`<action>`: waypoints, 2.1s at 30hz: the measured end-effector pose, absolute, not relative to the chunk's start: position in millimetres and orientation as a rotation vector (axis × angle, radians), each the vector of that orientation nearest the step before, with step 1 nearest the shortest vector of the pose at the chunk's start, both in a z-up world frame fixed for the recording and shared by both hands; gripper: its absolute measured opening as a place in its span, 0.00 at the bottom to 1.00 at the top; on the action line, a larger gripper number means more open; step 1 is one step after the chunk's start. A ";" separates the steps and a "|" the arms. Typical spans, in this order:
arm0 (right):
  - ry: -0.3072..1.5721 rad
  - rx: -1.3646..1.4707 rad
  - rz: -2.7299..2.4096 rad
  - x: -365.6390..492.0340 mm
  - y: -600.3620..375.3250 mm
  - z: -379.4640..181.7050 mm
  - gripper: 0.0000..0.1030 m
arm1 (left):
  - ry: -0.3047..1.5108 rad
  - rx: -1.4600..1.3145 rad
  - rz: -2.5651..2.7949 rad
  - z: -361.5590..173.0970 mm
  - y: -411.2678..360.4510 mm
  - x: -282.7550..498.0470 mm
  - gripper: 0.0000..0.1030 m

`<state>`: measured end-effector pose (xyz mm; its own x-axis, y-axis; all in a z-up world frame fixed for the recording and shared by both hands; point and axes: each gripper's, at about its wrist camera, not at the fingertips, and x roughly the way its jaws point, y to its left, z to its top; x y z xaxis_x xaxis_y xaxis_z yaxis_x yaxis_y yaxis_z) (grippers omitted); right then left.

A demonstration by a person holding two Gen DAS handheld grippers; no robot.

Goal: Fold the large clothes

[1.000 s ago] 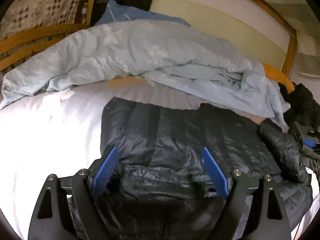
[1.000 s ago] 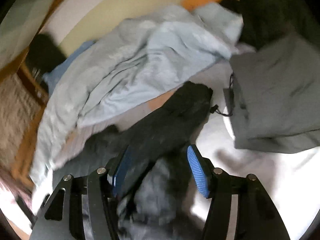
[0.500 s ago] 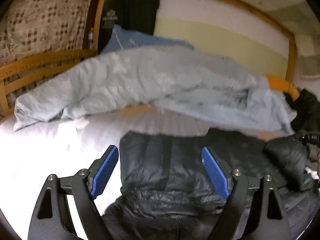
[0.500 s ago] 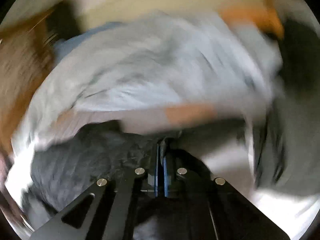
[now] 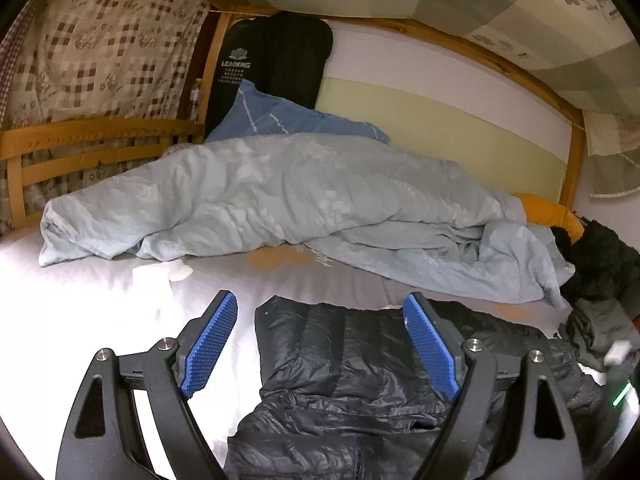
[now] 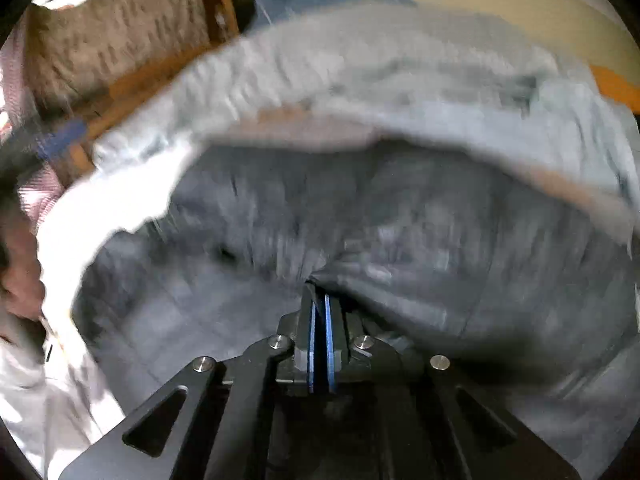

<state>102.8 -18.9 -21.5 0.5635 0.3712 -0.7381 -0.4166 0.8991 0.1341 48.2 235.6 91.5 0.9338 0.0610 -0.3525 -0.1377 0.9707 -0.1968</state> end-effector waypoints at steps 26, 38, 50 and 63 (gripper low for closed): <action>0.622 0.181 0.061 65.4 -152.3 20.8 0.51 | 0.327 -0.081 0.001 81.0 182.2 45.7 0.84; 0.547 0.277 0.386 94.2 -90.6 55.2 0.19 | 0.383 0.132 -0.253 74.0 129.0 42.6 0.93; 0.541 0.212 0.502 93.6 -36.1 80.8 0.81 | 0.388 0.179 -0.188 73.7 123.0 43.2 0.93; 0.607 0.068 0.141 97.2 -186.1 77.2 0.78 | 0.640 0.062 -0.060 34.9 164.9 95.1 0.92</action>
